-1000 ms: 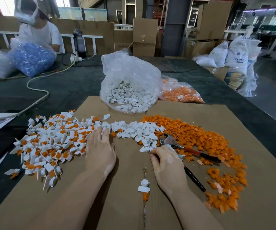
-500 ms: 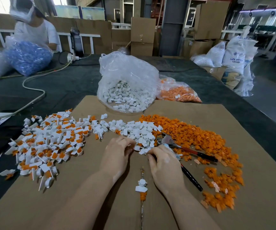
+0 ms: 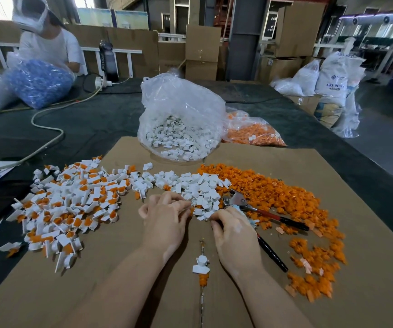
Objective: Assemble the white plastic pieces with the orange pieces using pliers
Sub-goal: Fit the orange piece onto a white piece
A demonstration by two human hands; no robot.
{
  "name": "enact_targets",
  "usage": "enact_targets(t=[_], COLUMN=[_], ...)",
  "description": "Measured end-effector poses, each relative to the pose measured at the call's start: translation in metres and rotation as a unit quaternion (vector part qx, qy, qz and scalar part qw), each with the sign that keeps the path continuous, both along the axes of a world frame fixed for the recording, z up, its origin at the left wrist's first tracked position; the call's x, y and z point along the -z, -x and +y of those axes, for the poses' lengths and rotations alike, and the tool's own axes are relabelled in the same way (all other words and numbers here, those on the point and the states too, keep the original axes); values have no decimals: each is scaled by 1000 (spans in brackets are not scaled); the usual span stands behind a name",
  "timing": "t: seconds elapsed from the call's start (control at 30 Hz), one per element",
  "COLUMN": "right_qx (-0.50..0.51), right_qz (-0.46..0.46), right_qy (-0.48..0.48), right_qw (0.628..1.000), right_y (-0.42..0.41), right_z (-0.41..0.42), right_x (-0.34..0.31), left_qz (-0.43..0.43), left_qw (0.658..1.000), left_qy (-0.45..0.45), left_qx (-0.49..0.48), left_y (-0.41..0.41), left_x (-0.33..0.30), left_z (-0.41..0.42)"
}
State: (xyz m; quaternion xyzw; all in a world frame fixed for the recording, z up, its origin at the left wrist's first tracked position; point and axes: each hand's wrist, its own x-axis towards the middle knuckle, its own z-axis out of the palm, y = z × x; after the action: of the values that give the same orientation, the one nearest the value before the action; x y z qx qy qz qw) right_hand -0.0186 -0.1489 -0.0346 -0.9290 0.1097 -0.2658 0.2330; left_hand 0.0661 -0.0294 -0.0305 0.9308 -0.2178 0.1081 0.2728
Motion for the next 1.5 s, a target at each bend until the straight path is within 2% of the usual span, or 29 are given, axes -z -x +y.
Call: enact_targets(t=[0.2, 0.73, 0.87, 1.03, 1.2, 1.37, 1.5], right_qx=[4, 6, 8, 7, 13, 14, 20], right_qz=[-5, 9, 12, 10, 7, 11, 1], right_qy=[4, 1, 7, 11, 10, 13, 9], right_qw=[1000, 1000, 1000, 1000, 1000, 1000, 1000], right_y=[-1, 0, 0, 0, 0, 1, 0], right_z=[0, -1, -1, 0, 1, 1, 2], right_x=[0, 1, 0, 0, 0, 0, 0], left_qz=[-9, -29, -18, -9, 10, 3, 0], left_qw=[999, 998, 997, 998, 997, 999, 999], left_qy=[24, 15, 40, 20, 60, 5, 32], left_qx=[22, 58, 59, 66, 45, 41, 42], left_y=[0, 5, 6, 5, 6, 6, 8], left_x=[4, 5, 4, 5, 4, 5, 3], left_z=[-1, -10, -10, -10, -10, -9, -9])
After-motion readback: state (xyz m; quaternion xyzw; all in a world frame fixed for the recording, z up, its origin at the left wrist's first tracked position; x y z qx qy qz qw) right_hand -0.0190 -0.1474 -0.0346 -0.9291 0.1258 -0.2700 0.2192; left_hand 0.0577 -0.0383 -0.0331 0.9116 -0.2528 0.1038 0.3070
